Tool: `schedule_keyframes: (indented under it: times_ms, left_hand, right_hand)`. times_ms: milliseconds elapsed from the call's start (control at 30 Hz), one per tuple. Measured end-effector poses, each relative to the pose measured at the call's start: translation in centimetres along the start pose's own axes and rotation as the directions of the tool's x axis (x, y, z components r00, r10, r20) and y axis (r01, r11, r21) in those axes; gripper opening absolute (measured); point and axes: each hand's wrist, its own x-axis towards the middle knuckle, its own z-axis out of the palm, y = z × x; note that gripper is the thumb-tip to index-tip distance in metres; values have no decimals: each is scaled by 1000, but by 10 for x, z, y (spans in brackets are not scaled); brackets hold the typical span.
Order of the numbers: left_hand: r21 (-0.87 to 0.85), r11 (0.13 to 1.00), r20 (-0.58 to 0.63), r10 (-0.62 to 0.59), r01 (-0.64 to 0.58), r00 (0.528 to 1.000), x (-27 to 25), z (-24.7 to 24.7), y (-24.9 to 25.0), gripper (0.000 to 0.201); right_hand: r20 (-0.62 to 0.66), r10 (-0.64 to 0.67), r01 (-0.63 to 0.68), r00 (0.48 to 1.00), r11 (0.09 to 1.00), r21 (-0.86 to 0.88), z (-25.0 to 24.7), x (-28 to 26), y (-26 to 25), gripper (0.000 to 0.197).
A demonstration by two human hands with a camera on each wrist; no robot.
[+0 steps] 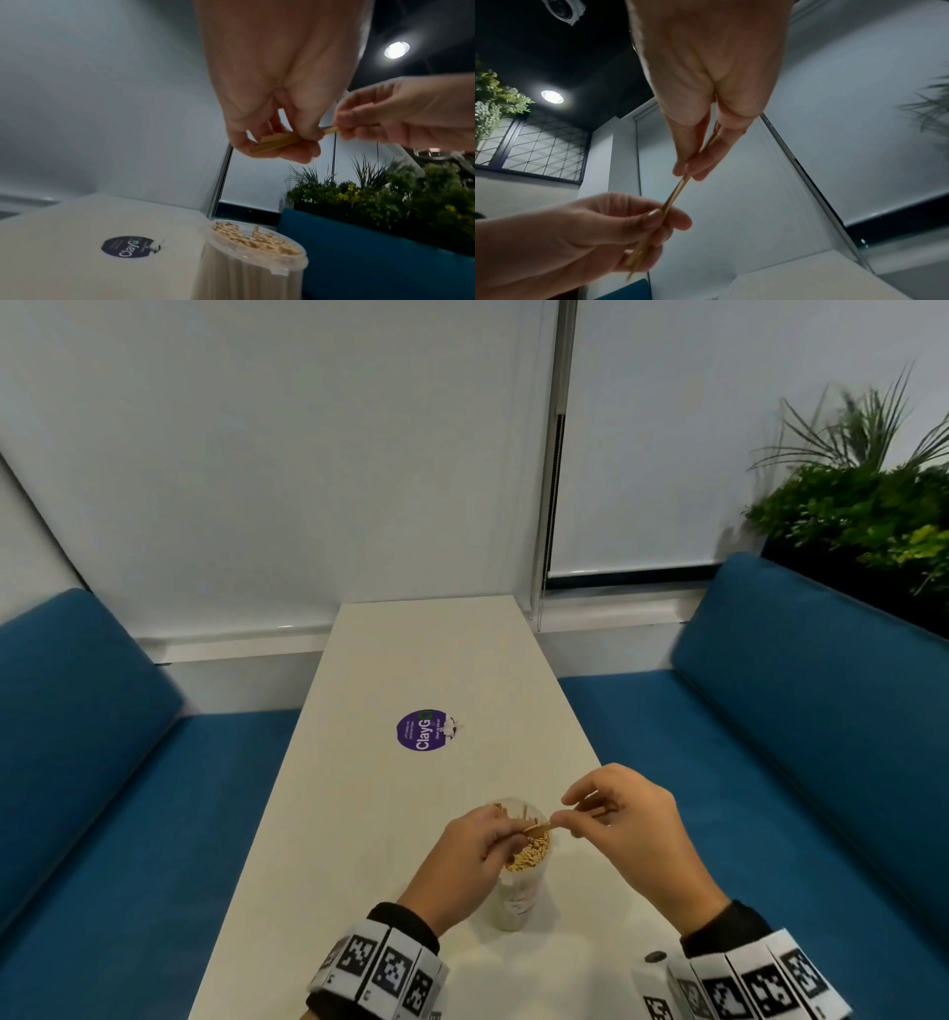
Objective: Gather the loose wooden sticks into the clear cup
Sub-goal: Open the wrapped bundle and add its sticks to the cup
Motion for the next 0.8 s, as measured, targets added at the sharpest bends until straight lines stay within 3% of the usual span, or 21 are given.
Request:
schedule_keyframes:
  times_ms: [167,333,400,500,600,700,800]
  left_hand:
    - [-75,994,-33,-80,78,996,10,-1,-7,18]
    - [-150,982,3,-115,114,993,22,3,-10,19]
    - [-122,984,-8,-132,130,991,27,2,-13,19]
    - [5,986,-39,-168,169,985,27,-6,-25,32]
    - [25,975,-154,-214,220,965,8,-20,-44,29]
    - [-30,945,-218,-325,327,920,-20,-27,-66,18]
    - [-7,929,-170,-365,369,915,-39,-19,-79,16]
  right_hand:
    - [-128,47,-11,991,963,270,4,4,2,18]
    - [-127,128,-42,984,847,530,16,21,9,21]
    - [-159,104,-14,982,875,484,23,28,12,21]
    - [-229,-69,125,971,963,238,31,40,18,16]
    - [-214,-200,214,956,976,44,39,51,29,16]
    - [-151,-204,204,967,979,-14,51,53,40,19]
    - [-84,-161,156,983,986,-65,67,51,52,17]
